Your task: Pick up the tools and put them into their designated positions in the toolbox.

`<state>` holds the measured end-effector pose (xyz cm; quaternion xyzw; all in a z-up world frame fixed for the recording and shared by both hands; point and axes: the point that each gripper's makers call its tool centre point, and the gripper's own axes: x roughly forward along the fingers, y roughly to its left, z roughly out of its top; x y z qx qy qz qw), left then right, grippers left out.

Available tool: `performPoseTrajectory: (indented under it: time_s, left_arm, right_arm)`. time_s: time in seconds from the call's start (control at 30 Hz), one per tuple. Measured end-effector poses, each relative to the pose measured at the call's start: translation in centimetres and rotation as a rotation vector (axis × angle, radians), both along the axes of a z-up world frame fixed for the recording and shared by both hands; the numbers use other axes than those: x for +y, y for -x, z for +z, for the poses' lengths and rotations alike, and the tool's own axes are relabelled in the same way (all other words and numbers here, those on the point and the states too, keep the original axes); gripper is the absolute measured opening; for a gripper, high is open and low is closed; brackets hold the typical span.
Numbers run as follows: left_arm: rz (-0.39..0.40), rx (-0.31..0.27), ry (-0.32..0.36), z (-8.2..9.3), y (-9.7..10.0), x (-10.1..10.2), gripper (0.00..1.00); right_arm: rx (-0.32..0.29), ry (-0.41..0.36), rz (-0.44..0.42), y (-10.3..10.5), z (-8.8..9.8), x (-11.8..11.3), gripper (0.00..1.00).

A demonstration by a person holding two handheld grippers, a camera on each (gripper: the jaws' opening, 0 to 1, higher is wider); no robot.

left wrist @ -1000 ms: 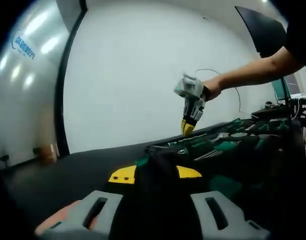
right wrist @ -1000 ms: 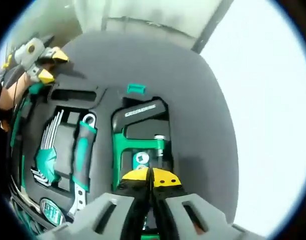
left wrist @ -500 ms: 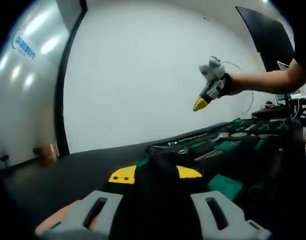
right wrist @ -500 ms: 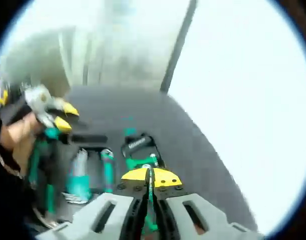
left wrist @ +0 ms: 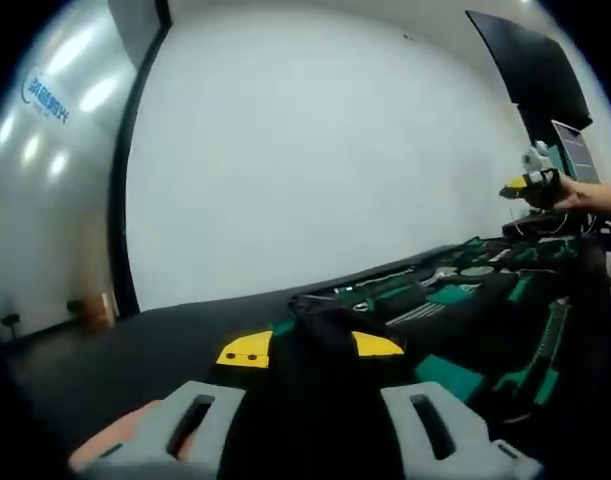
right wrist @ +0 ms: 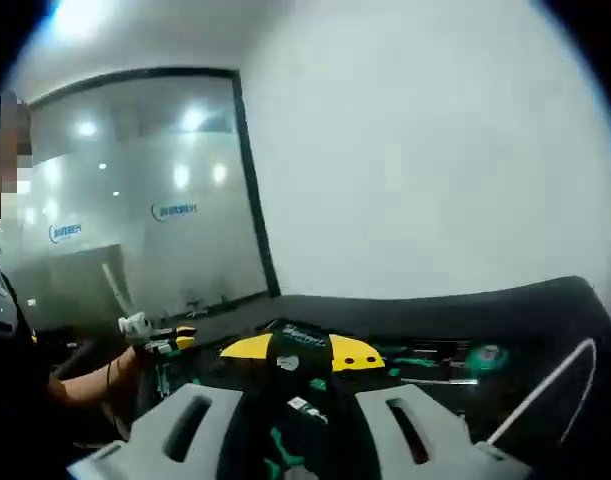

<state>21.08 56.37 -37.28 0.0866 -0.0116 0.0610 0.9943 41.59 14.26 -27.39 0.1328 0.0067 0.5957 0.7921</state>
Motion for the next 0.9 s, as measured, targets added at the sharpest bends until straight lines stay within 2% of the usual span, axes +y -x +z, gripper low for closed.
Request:
performPoseTrajectory:
  time_s: [0.1, 0.17, 0.2, 0.23, 0.3, 0.37, 0.43, 0.47, 0.57, 0.7, 0.73, 0.77, 0.8, 0.83, 0.87, 0.9]
  left_arm:
    - [0.0, 0.004, 0.012, -0.1, -0.1, 0.0, 0.26]
    - [-0.006, 0.001, 0.018, 0.1, 0.0, -0.4, 0.26]
    - [-0.009, 0.0, 0.022, 0.1, 0.0, -0.6, 0.26]
    - [-0.011, -0.001, 0.025, 0.1, 0.0, -0.7, 0.26]
    - [-0.015, -0.002, 0.031, 0.3, 0.1, -1.2, 0.26]
    - [-0.016, -0.002, 0.039, 0.4, 0.2, -1.3, 0.26]
    - [-0.014, 0.0, 0.05, 0.4, 0.3, -1.4, 0.26]
    - [-0.011, -0.006, 0.059, 0.5, 0.3, -1.4, 0.26]
    - [-0.011, -0.028, 0.092, 1.0, 0.6, -1.5, 0.26]
    - [-0.006, -0.055, 0.143, 1.4, 0.9, -1.1, 0.26]
    - [-0.005, -0.056, 0.149, 1.4, 0.9, -1.1, 0.26]
    - [-0.003, -0.058, 0.154, 1.4, 1.0, -1.1, 0.26]
    - [-0.001, -0.057, 0.158, 1.4, 0.9, -1.0, 0.26]
    - [0.0, -0.057, 0.164, 1.3, 0.9, -0.9, 0.26]
    - [0.001, -0.058, 0.163, 1.4, 1.0, -1.0, 0.26]
    - [0.001, -0.06, 0.161, 1.4, 1.0, -1.0, 0.26]
  right_arm:
    - [-0.089, -0.062, -0.11, 0.6, 0.5, -4.9, 0.17]
    - [-0.092, -0.077, -0.19, 0.6, -0.1, -7.1, 0.16]
    - [-0.147, -0.076, -0.252, 0.3, -0.1, -8.1, 0.16]
    - [-0.202, -0.04, -0.273, 0.6, -0.4, -8.4, 0.16]
    - [-0.265, 0.02, -0.316, 0.6, -1.2, -8.5, 0.18]
    - [-0.266, 0.011, -0.312, 1.2, -1.4, -7.8, 0.34]
    - [-0.303, 0.002, -0.311, 1.4, -1.1, -7.4, 0.48]
    - [-0.314, -0.002, -0.316, 1.4, -1.0, -7.2, 0.52]
    - [-0.314, -0.026, -0.342, 0.2, -1.1, -7.3, 0.59]
    - [-0.212, -0.077, -0.409, -1.4, -3.6, -7.2, 0.57]
    - [-0.158, 0.031, -0.376, -1.5, -5.0, -6.6, 0.56]
    - [-0.179, 0.054, -0.343, -1.0, -4.4, -6.3, 0.56]
    - [-0.23, -0.106, -0.4, -1.1, -2.4, -6.9, 0.56]
    - [-0.26, -0.11, -0.393, -1.3, -2.3, -6.9, 0.55]
    - [-0.161, 0.001, -0.364, -1.8, -4.4, -6.5, 0.54]
    - [-0.15, -0.005, -0.364, -2.0, -4.6, -6.5, 0.54]
